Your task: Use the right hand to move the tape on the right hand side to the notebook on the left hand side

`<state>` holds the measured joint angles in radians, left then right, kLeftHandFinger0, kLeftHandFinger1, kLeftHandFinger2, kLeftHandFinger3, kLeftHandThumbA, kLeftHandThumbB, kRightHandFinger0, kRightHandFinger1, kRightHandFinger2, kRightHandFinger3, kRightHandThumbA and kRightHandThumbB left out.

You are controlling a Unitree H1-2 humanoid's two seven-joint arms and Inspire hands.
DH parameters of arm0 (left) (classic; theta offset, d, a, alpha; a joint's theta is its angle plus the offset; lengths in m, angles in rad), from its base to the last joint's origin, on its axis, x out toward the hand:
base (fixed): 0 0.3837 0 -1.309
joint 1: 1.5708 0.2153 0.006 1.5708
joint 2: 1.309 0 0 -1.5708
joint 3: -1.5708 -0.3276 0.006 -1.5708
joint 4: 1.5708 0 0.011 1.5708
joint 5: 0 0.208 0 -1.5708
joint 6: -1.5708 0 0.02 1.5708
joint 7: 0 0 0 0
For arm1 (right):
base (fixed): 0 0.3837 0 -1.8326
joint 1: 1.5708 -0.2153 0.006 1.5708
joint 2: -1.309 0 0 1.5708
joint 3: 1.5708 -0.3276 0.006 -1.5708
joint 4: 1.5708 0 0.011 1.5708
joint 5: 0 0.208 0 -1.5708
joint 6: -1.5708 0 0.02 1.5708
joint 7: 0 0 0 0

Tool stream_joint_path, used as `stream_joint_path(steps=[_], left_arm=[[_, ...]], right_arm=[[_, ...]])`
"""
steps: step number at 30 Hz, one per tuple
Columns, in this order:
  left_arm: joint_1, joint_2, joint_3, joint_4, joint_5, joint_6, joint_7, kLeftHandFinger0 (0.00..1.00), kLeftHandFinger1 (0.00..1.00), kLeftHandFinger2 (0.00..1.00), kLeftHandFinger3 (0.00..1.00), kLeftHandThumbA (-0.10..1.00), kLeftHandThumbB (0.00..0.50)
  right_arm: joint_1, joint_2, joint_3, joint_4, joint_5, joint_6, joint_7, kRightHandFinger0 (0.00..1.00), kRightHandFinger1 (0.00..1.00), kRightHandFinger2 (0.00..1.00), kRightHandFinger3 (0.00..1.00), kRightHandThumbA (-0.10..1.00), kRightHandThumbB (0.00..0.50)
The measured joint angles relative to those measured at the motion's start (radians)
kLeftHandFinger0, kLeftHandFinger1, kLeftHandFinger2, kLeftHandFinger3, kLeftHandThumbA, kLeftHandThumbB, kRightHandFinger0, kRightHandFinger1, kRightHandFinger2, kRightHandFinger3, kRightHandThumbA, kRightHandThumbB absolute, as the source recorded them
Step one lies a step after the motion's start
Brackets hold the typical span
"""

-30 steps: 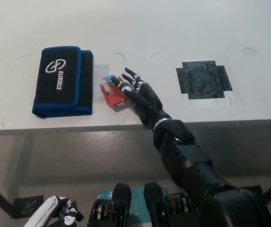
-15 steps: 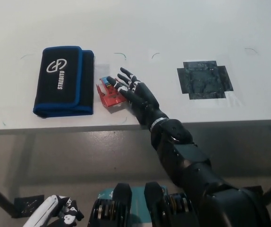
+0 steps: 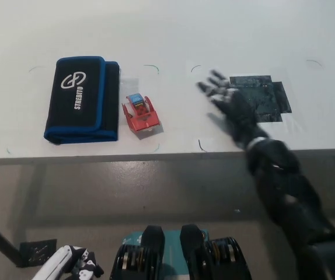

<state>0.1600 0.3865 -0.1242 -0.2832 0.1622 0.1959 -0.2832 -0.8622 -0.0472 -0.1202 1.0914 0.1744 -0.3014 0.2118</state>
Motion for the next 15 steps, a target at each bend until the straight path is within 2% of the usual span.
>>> stream_joint_path(steps=[2, 4, 5, 8, 9, 13, 14, 15], left_arm=[[0.001, 0.0, 0.0, 0.0, 0.0, 0.0, -0.001, 0.29, 0.35, 0.44, 0.55, 0.39, 0.02], [0.001, -0.001, 0.0, 0.0, 0.0, 0.0, -0.001, 0.29, 0.33, 0.43, 0.55, 0.39, 0.018], [0.001, -0.001, 0.0, 0.001, 0.0, 0.0, -0.001, 0.29, 0.33, 0.43, 0.55, 0.39, 0.019], [0.0, -0.001, 0.0, 0.004, -0.001, 0.0, -0.001, 0.29, 0.34, 0.43, 0.54, 0.38, 0.007], [0.0, -0.001, 0.0, 0.007, 0.0, 0.0, -0.001, 0.32, 0.36, 0.43, 0.54, 0.38, 0.011], [0.0, -0.002, 0.0, 0.013, 0.0, 0.002, -0.001, 0.34, 0.37, 0.45, 0.56, 0.42, 0.023], [0.0, -0.002, 0.0, 0.013, 0.0, 0.003, -0.001, 0.34, 0.37, 0.45, 0.56, 0.42, 0.024], [0.0, -0.002, 0.0, 0.014, 0.0, 0.004, -0.001, 0.34, 0.37, 0.45, 0.56, 0.42, 0.02]], right_arm=[[0.043, -0.03, 0.0, -0.078, 0.0, 0.01, 0.0, 1.0, 1.0, 1.0, 1.0, 1.0, 0.438], [0.072, -0.048, 0.0, -0.14, 0.0, 0.024, 0.001, 1.0, 1.0, 1.0, 1.0, 1.0, 0.48], [0.102, -0.063, 0.0, -0.194, 0.001, 0.036, 0.001, 1.0, 1.0, 1.0, 1.0, 1.0, 0.482], [0.148, -0.076, 0.0, -0.284, 0.001, 0.053, 0.001, 1.0, 1.0, 1.0, 1.0, 1.0, 0.479], [0.183, -0.081, 0.0, -0.347, 0.001, 0.065, 0.001, 1.0, 1.0, 1.0, 1.0, 1.0, 0.464], [0.269, -0.091, 0.005, -0.49, -0.002, 0.089, 0.001, 1.0, 1.0, 1.0, 1.0, 1.0, 0.479], [0.298, -0.095, 0.008, -0.537, -0.003, 0.095, 0.001, 1.0, 1.0, 1.0, 1.0, 1.0, 0.451], [0.321, -0.098, 0.01, -0.574, -0.006, 0.101, 0.001, 1.0, 1.0, 1.0, 1.0, 1.0, 0.45]])
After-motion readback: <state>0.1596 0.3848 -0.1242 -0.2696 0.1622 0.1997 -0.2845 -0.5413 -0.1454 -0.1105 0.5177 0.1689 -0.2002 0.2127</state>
